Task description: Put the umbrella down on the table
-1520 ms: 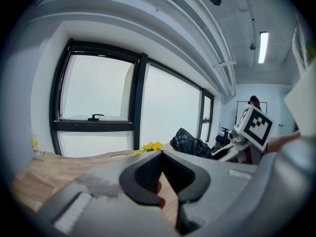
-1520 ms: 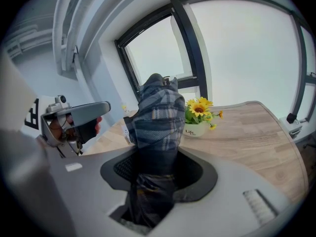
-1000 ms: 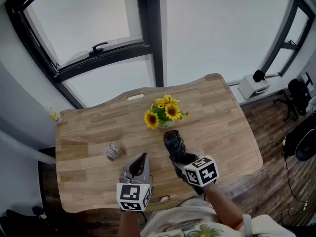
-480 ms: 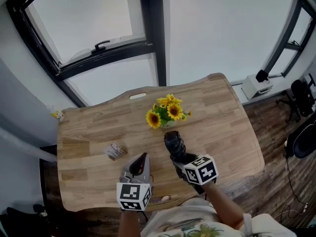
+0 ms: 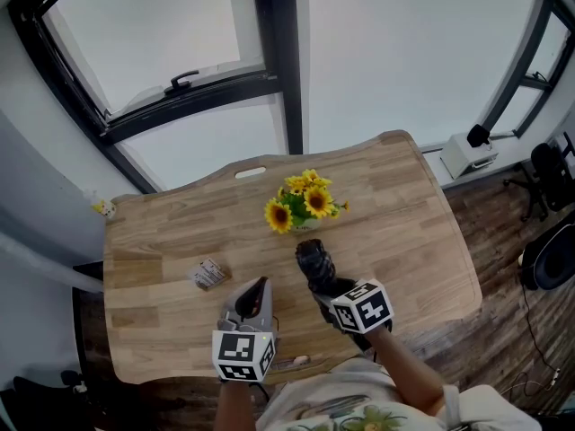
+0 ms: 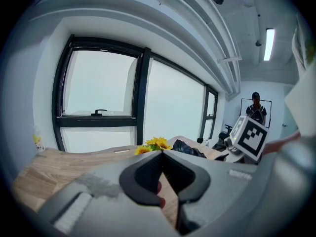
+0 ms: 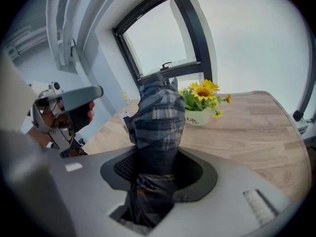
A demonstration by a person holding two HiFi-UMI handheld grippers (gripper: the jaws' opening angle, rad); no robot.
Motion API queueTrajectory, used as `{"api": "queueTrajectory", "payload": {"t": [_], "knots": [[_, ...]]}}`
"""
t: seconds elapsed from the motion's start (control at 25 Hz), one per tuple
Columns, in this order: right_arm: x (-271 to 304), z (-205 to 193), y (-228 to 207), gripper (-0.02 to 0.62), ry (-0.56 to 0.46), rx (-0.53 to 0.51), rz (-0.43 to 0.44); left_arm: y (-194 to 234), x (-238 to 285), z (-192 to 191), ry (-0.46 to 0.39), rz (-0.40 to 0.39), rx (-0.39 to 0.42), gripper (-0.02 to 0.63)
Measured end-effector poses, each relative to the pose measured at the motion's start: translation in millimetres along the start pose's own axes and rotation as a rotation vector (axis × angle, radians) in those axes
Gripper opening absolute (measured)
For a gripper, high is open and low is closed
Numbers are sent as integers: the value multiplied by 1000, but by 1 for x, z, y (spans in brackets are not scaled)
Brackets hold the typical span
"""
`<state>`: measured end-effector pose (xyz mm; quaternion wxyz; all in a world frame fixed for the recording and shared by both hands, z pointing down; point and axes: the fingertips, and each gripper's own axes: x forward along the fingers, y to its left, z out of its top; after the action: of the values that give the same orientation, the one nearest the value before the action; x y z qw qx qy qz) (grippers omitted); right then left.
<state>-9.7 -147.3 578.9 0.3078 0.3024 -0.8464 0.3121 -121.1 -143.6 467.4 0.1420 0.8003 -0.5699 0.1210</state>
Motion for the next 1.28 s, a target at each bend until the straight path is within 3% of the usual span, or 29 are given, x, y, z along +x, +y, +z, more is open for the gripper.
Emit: {"api": "queueTrajectory", "payload": {"t": [1.28], "knots": [[39, -26, -18, 190, 116, 23, 2, 10, 20, -15, 50, -12, -19, 2]]}}
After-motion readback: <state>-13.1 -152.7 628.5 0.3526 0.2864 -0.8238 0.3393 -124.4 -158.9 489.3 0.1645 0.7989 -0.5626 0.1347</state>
